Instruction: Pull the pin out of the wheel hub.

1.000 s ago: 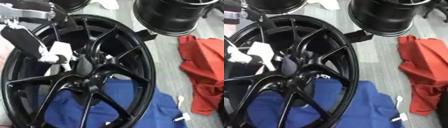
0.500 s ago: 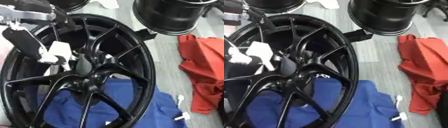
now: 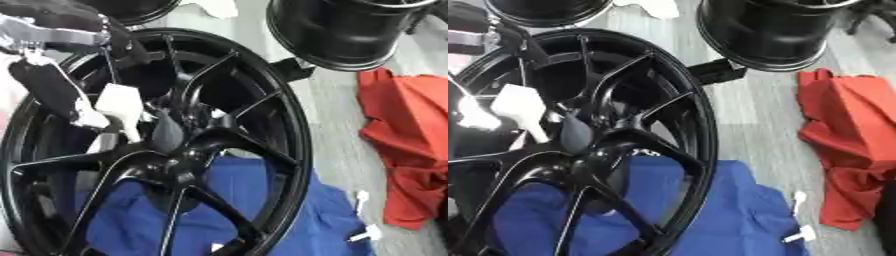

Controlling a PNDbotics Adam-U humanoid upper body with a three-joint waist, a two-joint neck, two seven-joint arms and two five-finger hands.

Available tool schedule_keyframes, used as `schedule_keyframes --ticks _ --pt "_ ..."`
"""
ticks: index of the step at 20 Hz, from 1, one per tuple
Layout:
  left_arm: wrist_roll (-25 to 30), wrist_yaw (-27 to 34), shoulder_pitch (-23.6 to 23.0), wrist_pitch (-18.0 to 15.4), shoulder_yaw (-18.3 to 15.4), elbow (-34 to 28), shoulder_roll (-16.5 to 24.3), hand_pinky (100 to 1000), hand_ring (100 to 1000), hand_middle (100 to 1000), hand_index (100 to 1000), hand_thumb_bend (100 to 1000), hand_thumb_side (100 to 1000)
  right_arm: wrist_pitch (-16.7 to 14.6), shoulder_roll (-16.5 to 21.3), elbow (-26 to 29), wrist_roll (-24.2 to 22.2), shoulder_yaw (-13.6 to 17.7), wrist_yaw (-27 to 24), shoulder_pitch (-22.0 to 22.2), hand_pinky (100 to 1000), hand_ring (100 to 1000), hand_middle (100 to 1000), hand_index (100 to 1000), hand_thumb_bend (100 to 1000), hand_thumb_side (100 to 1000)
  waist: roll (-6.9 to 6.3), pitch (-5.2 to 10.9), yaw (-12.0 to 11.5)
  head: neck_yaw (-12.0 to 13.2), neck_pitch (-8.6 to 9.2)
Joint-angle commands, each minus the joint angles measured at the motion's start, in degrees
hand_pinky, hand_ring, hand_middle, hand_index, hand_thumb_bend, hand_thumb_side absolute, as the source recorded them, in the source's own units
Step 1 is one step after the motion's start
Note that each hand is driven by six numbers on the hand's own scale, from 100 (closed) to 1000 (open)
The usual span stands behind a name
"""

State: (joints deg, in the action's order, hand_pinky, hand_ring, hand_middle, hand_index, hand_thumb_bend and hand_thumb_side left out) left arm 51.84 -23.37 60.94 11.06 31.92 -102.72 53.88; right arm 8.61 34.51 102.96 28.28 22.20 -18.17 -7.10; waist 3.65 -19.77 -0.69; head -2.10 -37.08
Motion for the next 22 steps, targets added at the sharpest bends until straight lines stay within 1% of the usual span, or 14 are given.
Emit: schedule_keyframes --ticks 1,3,6,9,16,18,22 --pt "0.13 0.63 0.8 -0.09 -0.63 -0.13 0.41 841 795 743 860 476 348 -0.09 1.21 0.46 -0.14 0.55 -0.45 -0.47 478 453 553 666 100 458 -0.14 0.82 0.2 0.21 0.79" --pt "0.13 1.1 0.91 0.18 -0.78 -0.25 0.35 833 771 696 839 471 345 -0.07 1.13 0.43 -0.21 0.55 -0.51 -0.49 478 452 553 666 100 459 -0.18 0.69 0.17 0.22 0.83" --pt "0.13 0.87 0.97 0.4 -0.69 -0.29 0.4 825 746 626 802 490 331 -0.06 1.02 0.42 -0.22 0.62 -0.6 -0.51 478 453 553 667 100 461 -0.25 0.53 0.13 0.31 0.95" --pt "0.13 -0.26 0.95 0.19 -0.47 -0.09 0.45 816 729 601 786 497 318 -0.08 0.96 0.44 -0.16 0.68 -0.64 -0.47 479 453 553 667 100 462 -0.3 0.44 0.13 0.42 0.96" --pt "0.13 0.15 1.18 0.2 -0.34 -0.1 0.19 774 659 534 721 433 243 -0.07 0.77 0.47 -0.05 0.76 -0.8 -0.45 480 454 554 668 100 464 -0.34 0.29 0.11 0.77 1.03" --pt "0.13 0.31 1.15 0.34 -0.27 -0.18 0.22 753 624 503 685 389 198 -0.08 0.76 0.46 0.01 0.78 -0.8 -0.42 481 454 554 668 100 464 -0.32 0.27 0.11 0.84 1.01" --pt "0.13 0.96 1.26 0.76 -0.19 -0.39 0.2 713 579 459 621 348 104 -0.05 0.69 0.44 0.08 0.76 -0.85 -0.41 482 455 554 668 100 465 -0.32 0.29 0.06 0.94 0.95"
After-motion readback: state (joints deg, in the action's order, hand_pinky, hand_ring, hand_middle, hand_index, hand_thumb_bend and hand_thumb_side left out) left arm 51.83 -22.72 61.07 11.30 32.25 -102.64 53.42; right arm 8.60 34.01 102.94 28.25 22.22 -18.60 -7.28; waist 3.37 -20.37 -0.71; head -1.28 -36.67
